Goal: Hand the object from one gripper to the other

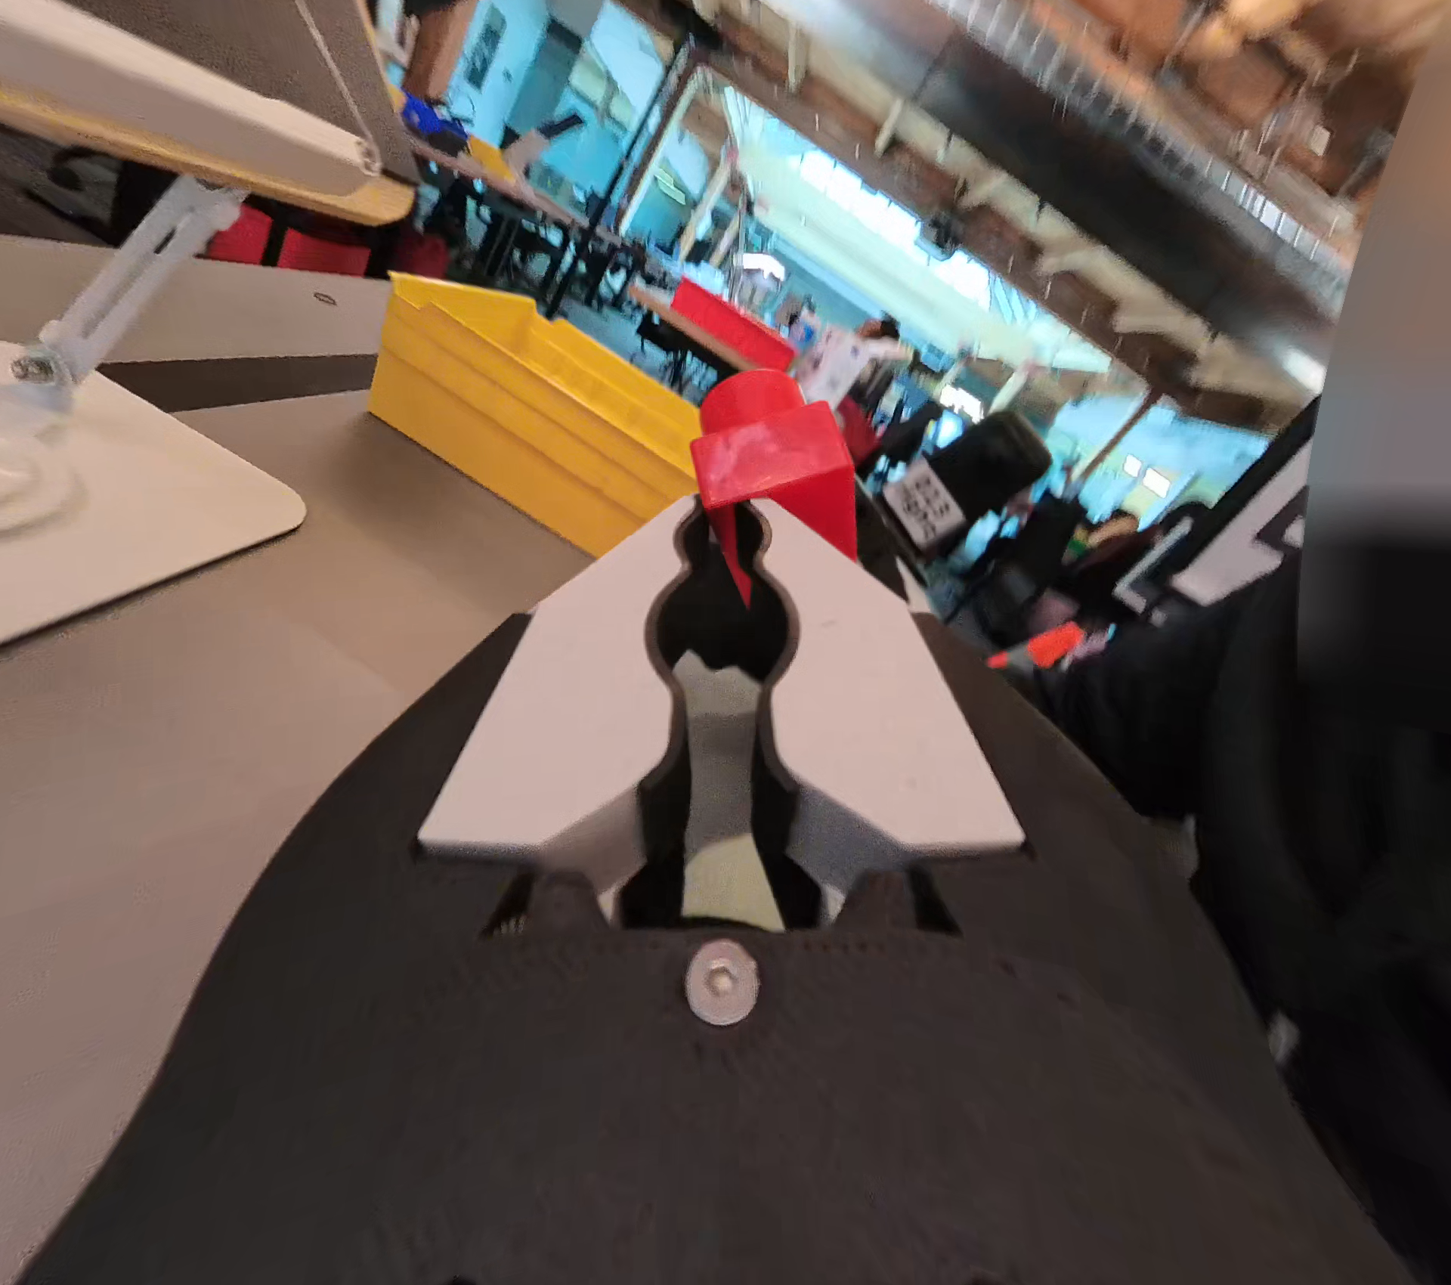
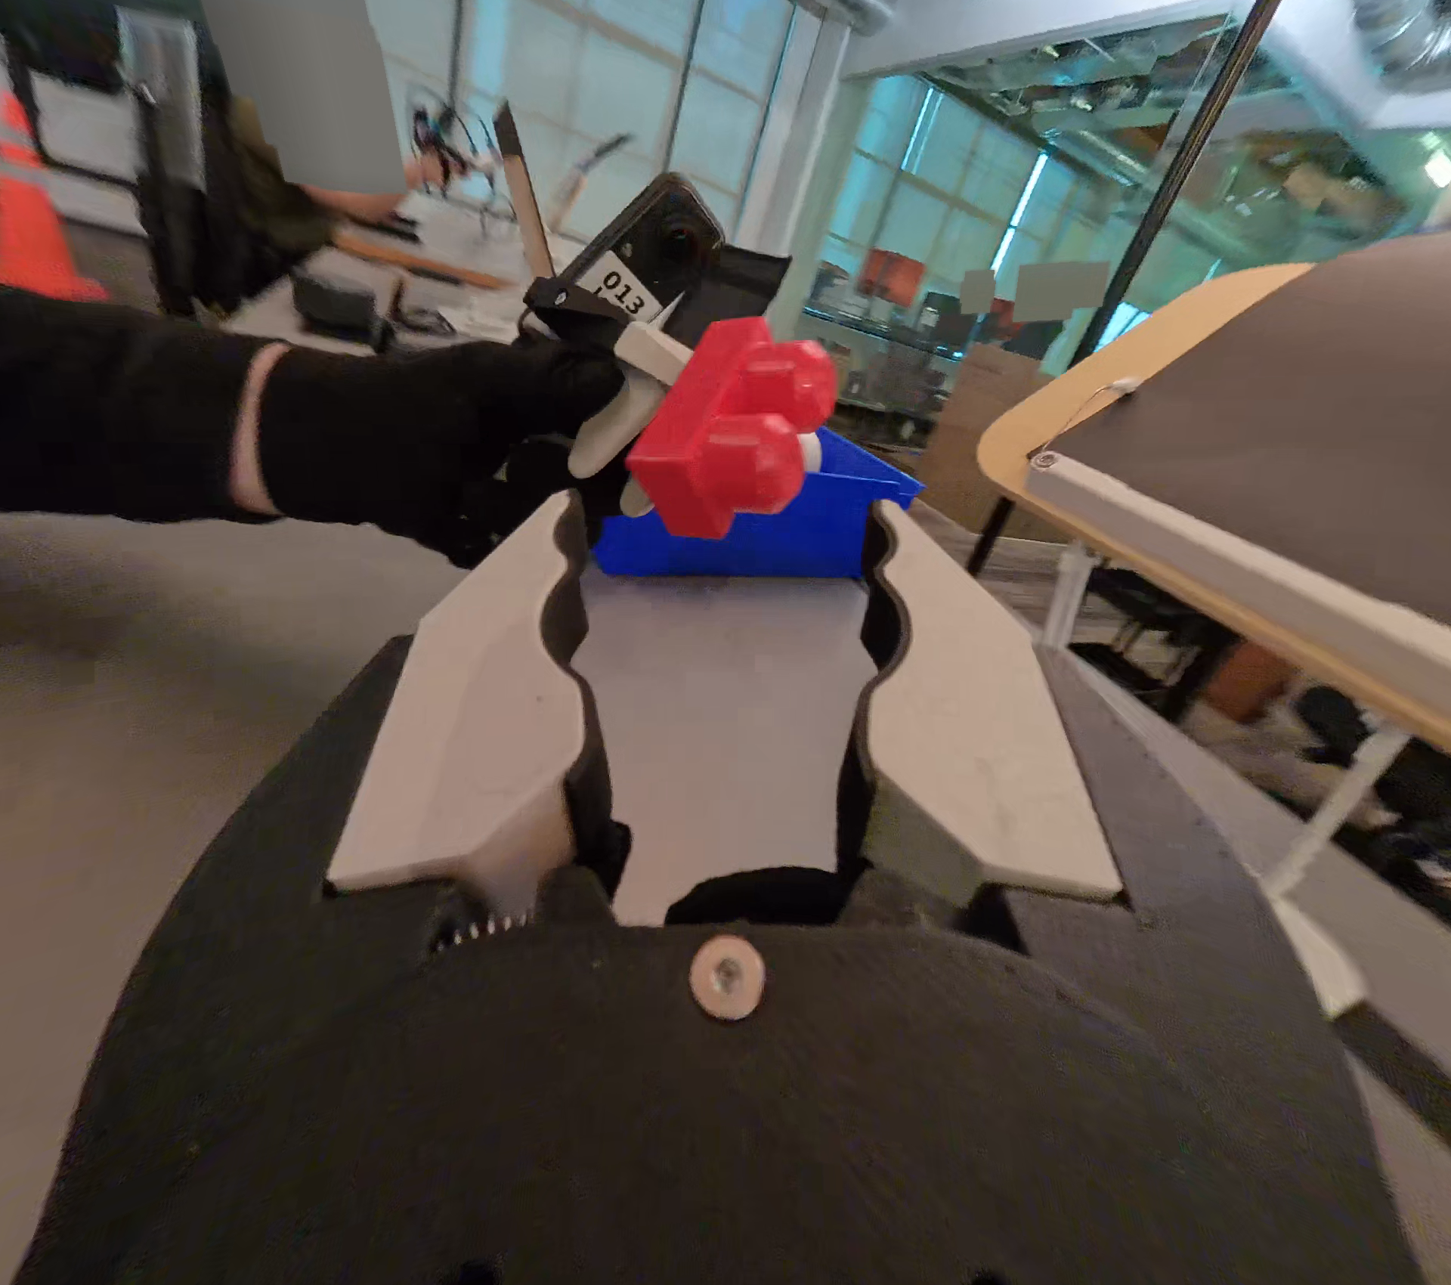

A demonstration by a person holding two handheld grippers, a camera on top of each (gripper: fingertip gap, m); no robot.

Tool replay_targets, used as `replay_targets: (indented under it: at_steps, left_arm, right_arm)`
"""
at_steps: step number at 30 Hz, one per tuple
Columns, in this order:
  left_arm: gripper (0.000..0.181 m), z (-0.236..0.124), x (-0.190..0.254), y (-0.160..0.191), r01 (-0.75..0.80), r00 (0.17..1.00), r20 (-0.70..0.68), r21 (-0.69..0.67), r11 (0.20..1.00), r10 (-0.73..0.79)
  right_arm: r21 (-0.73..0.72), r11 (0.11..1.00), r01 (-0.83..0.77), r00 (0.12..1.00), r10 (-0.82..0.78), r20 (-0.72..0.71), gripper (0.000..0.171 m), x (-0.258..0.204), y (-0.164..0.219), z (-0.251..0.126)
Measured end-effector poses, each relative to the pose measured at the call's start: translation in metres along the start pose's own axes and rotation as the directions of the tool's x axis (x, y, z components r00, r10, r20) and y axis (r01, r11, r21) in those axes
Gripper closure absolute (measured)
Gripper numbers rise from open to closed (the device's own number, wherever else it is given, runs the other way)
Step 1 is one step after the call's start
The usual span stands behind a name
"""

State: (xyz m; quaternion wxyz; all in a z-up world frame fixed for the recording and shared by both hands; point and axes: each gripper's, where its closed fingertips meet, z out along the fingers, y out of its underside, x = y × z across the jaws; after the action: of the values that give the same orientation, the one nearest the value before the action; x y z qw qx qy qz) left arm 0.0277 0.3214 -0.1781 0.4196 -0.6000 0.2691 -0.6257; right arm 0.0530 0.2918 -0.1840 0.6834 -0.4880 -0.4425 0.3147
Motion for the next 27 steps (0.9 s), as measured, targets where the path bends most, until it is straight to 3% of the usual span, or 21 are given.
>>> replay_targets:
  at_steps: [3, 6, 8, 14, 27]
  left_arm:
    - [0.177, -0.003, 0.005, 0.012, -0.148, 0.988, 0.004, -0.209, 0.967, 0.152]
    - [0.177, -0.001, 0.008, 0.035, -0.272, 0.957, -0.028, -0.426, 0.863, 0.289]
    - [0.177, 0.001, 0.010, 0.044, -0.326, 0.936, -0.054, -0.500, 0.802, 0.347]
    - [0.177, 0.007, 0.014, 0.060, -0.410, 0.899, -0.137, -0.598, 0.689, 0.417]
    - [0.177, 0.001, 0.031, 0.065, -0.463, 0.883, -0.256, -0.610, 0.643, 0.394]
  right_arm:
    - [0.047, 0.983, -0.176, 0.983, 0.173, 0.064, 0.116, 0.004, -0.003, -0.004]
    - [0.045, 0.961, -0.274, 0.955, 0.266, 0.129, 0.126, -0.001, 0.001, -0.003]
    - [0.034, 0.945, -0.326, 0.933, 0.315, 0.172, 0.129, -0.007, 0.004, -0.002]
    - [-0.010, 0.925, -0.381, 0.890, 0.369, 0.267, 0.143, -0.021, 0.008, -0.001]
    - [-0.081, 0.897, -0.434, 0.809, 0.427, 0.403, 0.145, -0.046, 0.010, -0.002]
